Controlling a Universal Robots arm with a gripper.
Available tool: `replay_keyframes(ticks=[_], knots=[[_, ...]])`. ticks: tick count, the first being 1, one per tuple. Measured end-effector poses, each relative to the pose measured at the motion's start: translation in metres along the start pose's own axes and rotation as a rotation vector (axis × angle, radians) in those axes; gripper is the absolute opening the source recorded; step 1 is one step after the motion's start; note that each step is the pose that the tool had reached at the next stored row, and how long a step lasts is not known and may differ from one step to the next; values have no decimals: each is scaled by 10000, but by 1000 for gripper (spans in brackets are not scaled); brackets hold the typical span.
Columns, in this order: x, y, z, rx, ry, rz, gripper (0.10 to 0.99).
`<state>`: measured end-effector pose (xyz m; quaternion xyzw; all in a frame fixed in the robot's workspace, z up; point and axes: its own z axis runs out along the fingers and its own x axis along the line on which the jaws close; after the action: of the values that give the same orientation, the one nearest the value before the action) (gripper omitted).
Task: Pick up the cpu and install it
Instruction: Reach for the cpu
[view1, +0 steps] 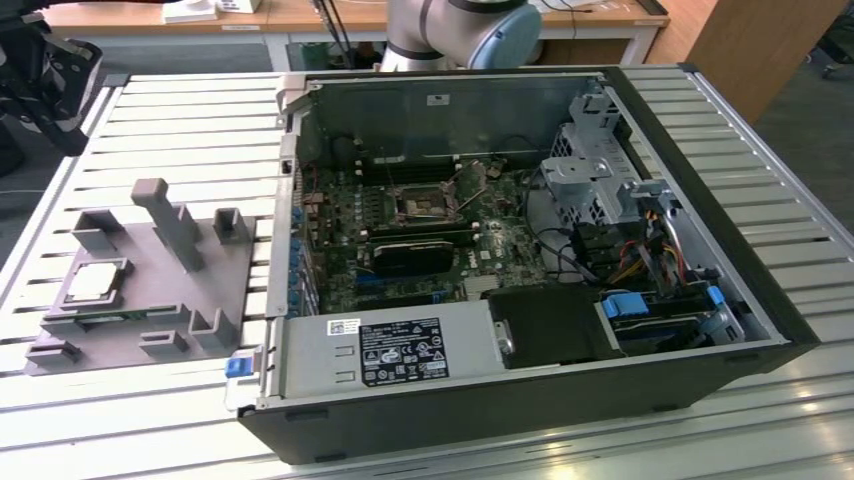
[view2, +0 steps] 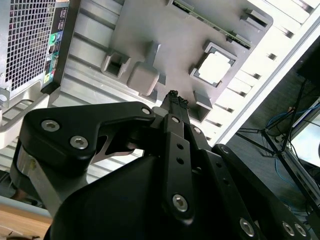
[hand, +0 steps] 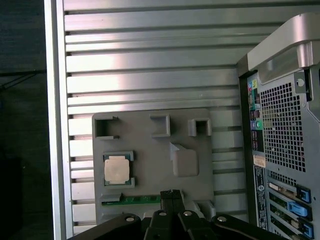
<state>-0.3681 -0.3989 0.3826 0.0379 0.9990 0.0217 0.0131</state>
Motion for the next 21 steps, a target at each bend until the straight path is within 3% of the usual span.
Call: replay_keyframes(ticks=[21], knots=[[129,-10,7,0,0,0,106]])
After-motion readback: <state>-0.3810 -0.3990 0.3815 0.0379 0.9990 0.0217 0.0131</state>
